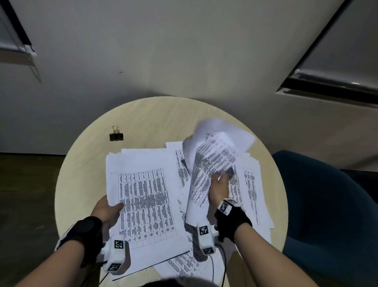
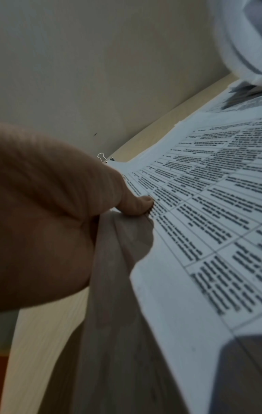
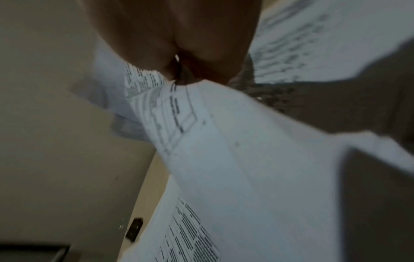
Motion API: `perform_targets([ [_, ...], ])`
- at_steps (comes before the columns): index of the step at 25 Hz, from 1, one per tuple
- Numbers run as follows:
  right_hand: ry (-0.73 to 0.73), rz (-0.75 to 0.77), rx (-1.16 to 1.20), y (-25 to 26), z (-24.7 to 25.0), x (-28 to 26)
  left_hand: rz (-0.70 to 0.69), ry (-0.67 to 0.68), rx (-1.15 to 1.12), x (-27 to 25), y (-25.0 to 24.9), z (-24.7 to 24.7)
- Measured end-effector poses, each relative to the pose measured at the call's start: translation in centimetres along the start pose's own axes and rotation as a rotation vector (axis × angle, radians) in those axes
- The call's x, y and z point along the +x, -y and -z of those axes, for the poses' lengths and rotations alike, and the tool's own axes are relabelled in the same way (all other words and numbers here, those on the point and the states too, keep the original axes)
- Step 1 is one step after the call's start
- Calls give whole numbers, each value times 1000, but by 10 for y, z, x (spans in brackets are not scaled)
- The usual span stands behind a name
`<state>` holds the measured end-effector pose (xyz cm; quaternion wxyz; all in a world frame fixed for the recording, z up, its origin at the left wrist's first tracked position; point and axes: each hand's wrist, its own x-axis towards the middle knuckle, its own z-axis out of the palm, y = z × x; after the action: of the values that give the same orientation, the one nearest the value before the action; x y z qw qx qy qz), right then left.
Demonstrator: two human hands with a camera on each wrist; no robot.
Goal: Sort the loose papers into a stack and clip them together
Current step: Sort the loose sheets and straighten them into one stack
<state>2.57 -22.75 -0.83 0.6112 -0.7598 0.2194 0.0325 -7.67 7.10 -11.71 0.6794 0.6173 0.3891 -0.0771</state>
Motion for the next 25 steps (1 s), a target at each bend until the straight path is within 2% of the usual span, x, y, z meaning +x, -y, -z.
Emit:
perform_targets([
  [2, -142, 164, -2, 17, 4, 5, 7, 2, -14, 1, 0, 2],
  [3, -235, 196, -17, 23, 14, 14, 2, -1, -6, -1, -2, 1],
  [6, -384, 18, -138, 24, 63, 42, -1, -7, 14, -3, -3, -1],
  [9, -309, -158, -454, 3, 112, 46, -2, -8, 34, -4, -5, -2],
  [11, -264, -217, -568, -18, 131, 40, -11, -7, 45, -7, -8, -2],
  [14, -339, -293, -469, -27, 141, 32, -47, 0, 82, -15, -14, -4],
  [15, -388, -263, -435, -24, 143, 31, -42, 2, 82, -17, -16, -4],
  [18, -605, -116, -136, -2, 141, 27, -33, 7, 83, -14, -14, -3],
  [20, -511, -38, -24, 7, 133, 34, -28, -3, 63, -13, -13, -4],
  [23, -177, -44, 10, -1, 95, 36, 10, 16, -30, -16, -15, -6],
  [25, 43, -64, -100, -10, 62, 21, 50, -4, -130, -22, -16, -10],
])
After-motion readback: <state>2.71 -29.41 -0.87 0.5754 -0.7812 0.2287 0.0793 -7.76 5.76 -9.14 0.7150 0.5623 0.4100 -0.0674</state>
